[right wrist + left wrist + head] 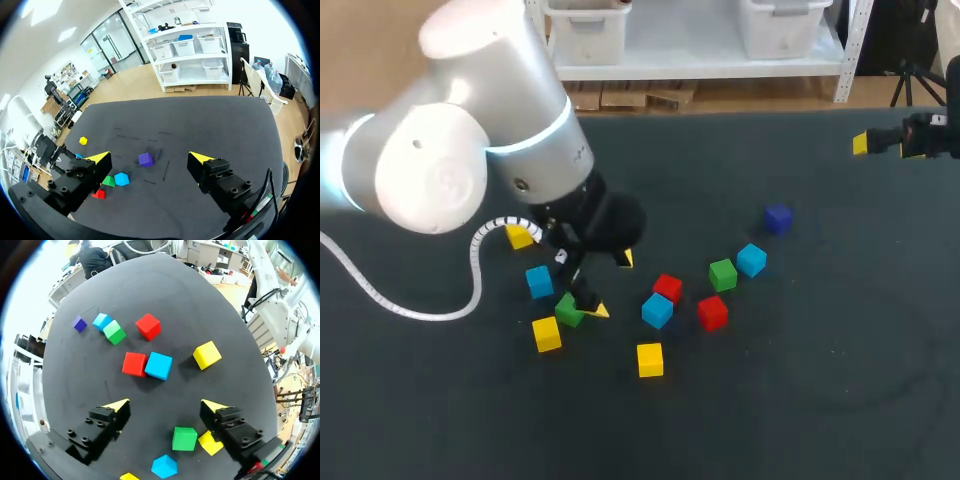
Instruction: Place the blue cubes, place green cubes on the blue cubes, place the yellow cubes on the green cubes, then place the red cubes on the yellow cubes, and place purple cube on the red cubes.
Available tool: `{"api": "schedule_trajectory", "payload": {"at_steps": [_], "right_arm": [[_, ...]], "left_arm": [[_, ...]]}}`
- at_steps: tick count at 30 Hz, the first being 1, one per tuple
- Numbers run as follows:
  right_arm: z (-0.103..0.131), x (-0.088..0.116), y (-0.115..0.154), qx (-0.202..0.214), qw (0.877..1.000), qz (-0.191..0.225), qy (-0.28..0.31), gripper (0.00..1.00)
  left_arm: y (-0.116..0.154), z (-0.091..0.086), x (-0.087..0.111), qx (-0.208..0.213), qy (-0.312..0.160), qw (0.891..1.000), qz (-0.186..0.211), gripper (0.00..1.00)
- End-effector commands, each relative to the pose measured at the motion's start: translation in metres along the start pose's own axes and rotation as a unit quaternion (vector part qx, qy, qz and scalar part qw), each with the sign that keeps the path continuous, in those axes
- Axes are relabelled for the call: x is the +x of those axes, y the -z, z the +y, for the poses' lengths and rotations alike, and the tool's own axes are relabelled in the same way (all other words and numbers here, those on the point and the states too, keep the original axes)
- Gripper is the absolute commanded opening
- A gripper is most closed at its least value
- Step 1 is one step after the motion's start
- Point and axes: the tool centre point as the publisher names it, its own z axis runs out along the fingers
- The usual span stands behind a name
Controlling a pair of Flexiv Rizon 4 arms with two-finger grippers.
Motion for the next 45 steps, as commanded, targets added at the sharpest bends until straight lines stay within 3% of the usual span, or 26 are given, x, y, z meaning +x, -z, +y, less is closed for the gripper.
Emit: {"api": "schedule_trajectory", "payload": {"at_steps": [1, 2, 5, 9, 12, 20, 23, 45], "right_arm": [[0.001, 0.000, 0.000, 0.002, 1.000, 0.000, 0.000, 1.00], [0.001, 0.000, 0.000, 0.002, 1.000, 0.000, 0.000, 1.00], [0.001, 0.000, 0.000, 0.002, 1.000, 0.000, 0.000, 1.00], [0.001, 0.000, 0.000, 0.002, 1.000, 0.000, 0.000, 1.00], [0.001, 0.000, 0.000, 0.002, 1.000, 0.000, 0.000, 1.00], [0.001, 0.000, 0.000, 0.002, 1.000, 0.000, 0.000, 1.00], [0.001, 0.000, 0.000, 0.002, 1.000, 0.000, 0.000, 1.00], [0.001, 0.000, 0.000, 0.002, 1.000, 0.000, 0.000, 1.00]], "left_arm": [[-0.006, 0.002, -0.001, 0.000, -0.005, 1.000, -0.001, 0.43], [-0.007, 0.002, -0.002, 0.000, -0.006, 1.000, -0.002, 0.39], [-0.012, 0.001, -0.004, 0.003, -0.016, 1.000, 0.004, 0.48], [-0.018, 0.002, -0.008, 0.009, -0.026, 1.000, 0.003, 0.49], [-0.021, 0.003, -0.011, 0.013, -0.035, 0.999, 0.003, 0.59], [-0.025, 0.007, -0.018, 0.018, -0.045, 0.999, -0.002, 0.58], [-0.025, 0.008, -0.019, 0.018, -0.046, 0.999, -0.005, 0.64], [-0.033, 0.016, -0.031, 0.023, -0.061, 0.998, -0.015, 0.62]]}}
